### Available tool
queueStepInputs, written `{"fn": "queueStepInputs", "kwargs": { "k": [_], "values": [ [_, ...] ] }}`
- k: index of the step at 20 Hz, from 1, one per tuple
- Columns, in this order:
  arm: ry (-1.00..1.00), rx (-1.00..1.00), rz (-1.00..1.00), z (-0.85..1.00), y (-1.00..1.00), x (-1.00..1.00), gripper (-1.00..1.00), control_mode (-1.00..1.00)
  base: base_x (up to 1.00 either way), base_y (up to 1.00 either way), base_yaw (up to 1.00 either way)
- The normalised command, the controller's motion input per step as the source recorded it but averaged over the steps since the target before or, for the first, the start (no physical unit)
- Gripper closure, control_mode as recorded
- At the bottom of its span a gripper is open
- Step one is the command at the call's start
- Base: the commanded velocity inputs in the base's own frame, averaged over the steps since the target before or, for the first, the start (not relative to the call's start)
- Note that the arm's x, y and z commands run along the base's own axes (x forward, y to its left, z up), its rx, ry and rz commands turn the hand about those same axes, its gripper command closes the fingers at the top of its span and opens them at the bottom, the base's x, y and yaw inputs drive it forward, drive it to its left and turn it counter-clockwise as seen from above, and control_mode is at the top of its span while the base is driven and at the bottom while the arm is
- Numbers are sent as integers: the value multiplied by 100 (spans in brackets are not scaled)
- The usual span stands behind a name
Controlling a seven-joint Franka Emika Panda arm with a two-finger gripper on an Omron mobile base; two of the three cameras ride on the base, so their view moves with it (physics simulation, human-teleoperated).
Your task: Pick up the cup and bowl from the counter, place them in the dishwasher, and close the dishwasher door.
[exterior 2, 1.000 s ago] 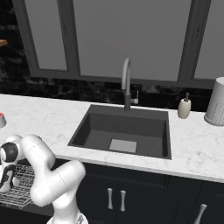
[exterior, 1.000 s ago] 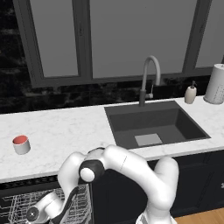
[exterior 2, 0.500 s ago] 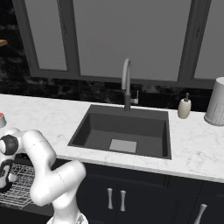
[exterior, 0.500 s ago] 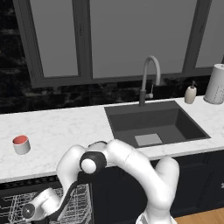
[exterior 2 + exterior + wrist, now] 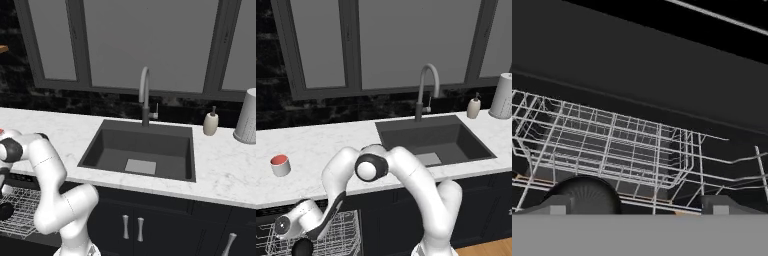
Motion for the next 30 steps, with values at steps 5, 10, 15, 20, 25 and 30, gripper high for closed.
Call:
{"fn": "queueStepInputs", "kwargs": {
  "k": [5, 10, 15, 20, 25, 30],
  "values": [
    [0, 0, 2, 100, 0, -2, -100, -100, 0, 0, 0],
    [0, 2, 10, 100, 0, -8, -100, -100, 0, 0, 0],
    [0, 1, 16, 100, -1, -1, -100, -100, 0, 0, 0],
    [0, 2, 17, 100, -2, 17, -100, -100, 0, 0, 0],
    [2, 7, 18, 100, -16, 57, -100, -100, 0, 0, 0],
    [15, 7, 16, 100, -16, 73, -100, -100, 0, 0, 0]
  ]
}}
